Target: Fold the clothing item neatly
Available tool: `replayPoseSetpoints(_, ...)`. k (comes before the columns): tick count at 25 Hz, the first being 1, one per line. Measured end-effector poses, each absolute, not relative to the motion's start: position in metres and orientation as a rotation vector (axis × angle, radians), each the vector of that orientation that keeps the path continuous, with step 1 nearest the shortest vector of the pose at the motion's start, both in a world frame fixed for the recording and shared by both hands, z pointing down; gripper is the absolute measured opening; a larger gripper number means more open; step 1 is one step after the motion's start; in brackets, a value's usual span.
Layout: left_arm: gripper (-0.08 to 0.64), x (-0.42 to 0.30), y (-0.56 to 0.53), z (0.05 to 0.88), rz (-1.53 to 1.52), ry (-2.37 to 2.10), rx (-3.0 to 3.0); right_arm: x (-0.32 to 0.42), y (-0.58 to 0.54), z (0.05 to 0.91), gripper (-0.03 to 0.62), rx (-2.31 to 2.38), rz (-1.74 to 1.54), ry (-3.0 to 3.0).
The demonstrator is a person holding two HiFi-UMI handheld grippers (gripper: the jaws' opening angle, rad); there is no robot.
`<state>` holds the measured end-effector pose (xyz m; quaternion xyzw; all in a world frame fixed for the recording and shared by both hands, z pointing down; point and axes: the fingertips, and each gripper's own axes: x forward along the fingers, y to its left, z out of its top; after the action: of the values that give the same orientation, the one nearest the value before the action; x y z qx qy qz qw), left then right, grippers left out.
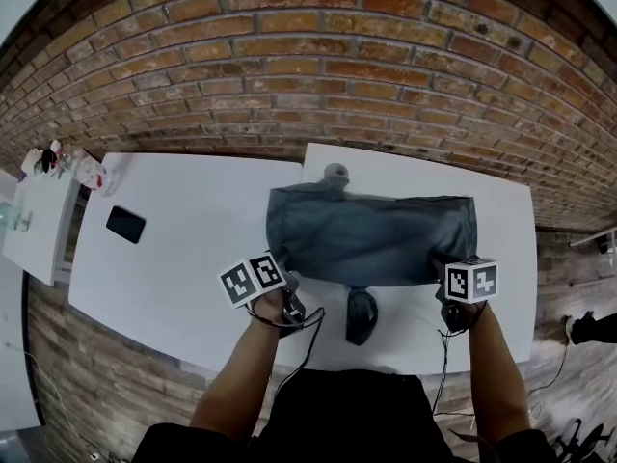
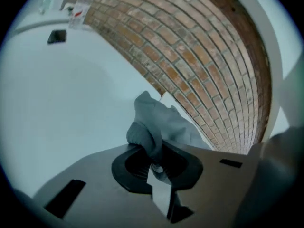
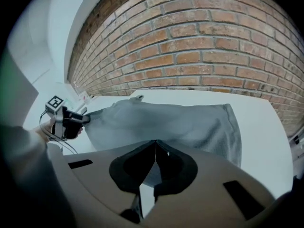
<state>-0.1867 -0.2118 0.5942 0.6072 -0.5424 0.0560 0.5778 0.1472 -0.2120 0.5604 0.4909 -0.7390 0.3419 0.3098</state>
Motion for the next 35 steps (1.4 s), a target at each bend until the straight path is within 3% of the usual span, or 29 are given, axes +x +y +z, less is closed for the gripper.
replayPoseSetpoints(8, 0.028, -0.158, -0.256, 0.514, 0.263, -1.407, 1.771, 0.214, -0.209, 0.57, 0.003, 1.5, 0.946, -1.797)
replayPoseSetpoints(20, 0.029, -0.021, -0.28, 0.434, 0.459, -1.446, 2.152, 0.221, -0.198, 0.572, 0.003, 1.397, 1.016, -1.937)
replayPoseSetpoints(29, 0.029, -0.183, -0.228, 0.519, 0.062, -1.578, 1.467, 0.218, -0.197, 0.58, 0.002, 1.307, 1.006, -1.957)
replayPoseSetpoints(35, 0.029, -0.203, -0.181, 0.612, -0.026, -1.416, 1.155, 0.212, -0.193, 0.593, 0.003, 1.293, 1.01, -1.919)
